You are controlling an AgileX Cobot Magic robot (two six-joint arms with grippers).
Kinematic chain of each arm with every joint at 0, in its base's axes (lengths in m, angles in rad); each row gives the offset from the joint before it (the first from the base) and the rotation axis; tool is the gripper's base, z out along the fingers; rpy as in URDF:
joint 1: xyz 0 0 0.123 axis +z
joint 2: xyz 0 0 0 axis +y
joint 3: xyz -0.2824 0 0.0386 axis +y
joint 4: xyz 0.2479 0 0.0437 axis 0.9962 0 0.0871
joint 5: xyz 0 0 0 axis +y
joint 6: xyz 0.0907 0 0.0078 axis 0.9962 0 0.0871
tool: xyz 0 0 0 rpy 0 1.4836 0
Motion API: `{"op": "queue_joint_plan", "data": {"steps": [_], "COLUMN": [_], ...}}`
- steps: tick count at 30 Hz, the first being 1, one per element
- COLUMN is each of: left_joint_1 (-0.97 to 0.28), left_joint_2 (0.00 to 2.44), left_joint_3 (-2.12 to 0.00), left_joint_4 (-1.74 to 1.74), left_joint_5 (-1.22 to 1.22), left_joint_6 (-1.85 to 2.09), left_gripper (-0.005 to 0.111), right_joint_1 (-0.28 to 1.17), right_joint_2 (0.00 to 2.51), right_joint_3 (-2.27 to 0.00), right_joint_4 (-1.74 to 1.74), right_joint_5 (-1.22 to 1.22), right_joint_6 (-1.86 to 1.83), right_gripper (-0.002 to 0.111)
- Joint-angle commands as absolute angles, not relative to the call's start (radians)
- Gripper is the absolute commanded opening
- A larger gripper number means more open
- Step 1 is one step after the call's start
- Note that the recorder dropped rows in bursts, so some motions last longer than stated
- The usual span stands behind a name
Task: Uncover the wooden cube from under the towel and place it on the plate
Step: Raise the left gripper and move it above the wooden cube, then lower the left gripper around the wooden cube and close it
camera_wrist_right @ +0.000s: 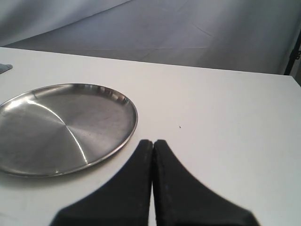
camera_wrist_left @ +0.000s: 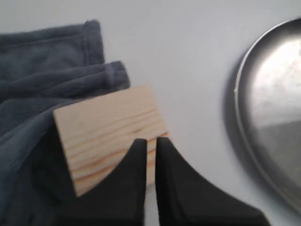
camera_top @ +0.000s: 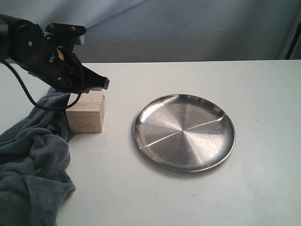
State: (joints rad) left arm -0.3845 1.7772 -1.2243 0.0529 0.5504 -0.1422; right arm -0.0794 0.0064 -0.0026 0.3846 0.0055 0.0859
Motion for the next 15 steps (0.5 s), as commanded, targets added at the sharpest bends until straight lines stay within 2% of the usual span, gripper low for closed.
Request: {"op": "queue_joint_plan", "data": {"steps": [1,5,8,10,12,13,14,15], "left_joint_1": [-0.41,-0.467,-0.488,-0.488,-0.488,-0.488,-0.488,-0.488], "left_joint_2": [1.771,1.771,1.771,1.771,1.773,1.773,1.773,1.773], "left_joint_3": [-1.279,-1.374,-1.433,-1.448,-1.444,-1.442,-1.442,-1.442], "left_joint_4": [0.296,0.368,0.256,0.131,0.16,0.19,0.199,0.223], "left_joint_5": [0.76,0.963,1.04,1.006,0.936,0.913,0.901,0.889], "left_joint_6": [-0.394,-0.578,-0.619,-0.632,-0.701,-0.711,-0.711,-0.711], "left_gripper": [0.0,0.0,0.0,0.002,0.011,0.023,0.031,0.048], "right_joint_1": [-0.079,-0.079,-0.079,-0.079,-0.079,-0.079,-0.079,-0.079], "right_joint_2": [0.0,0.0,0.0,0.0,0.0,0.0,0.0,0.0], "right_joint_3": [0.0,0.0,0.0,0.0,0.0,0.0,0.0,0.0], "right_joint_4": [0.39,0.39,0.39,0.39,0.39,0.39,0.39,0.39], "right_joint_5": [0.017,0.017,0.017,0.017,0.017,0.017,0.017,0.017], "right_joint_6": [0.09,0.09,0.09,0.09,0.09,0.09,0.09,0.09], "right_gripper": [0.003,0.003,0.003,0.003,0.003,0.003,0.003,0.003]}}
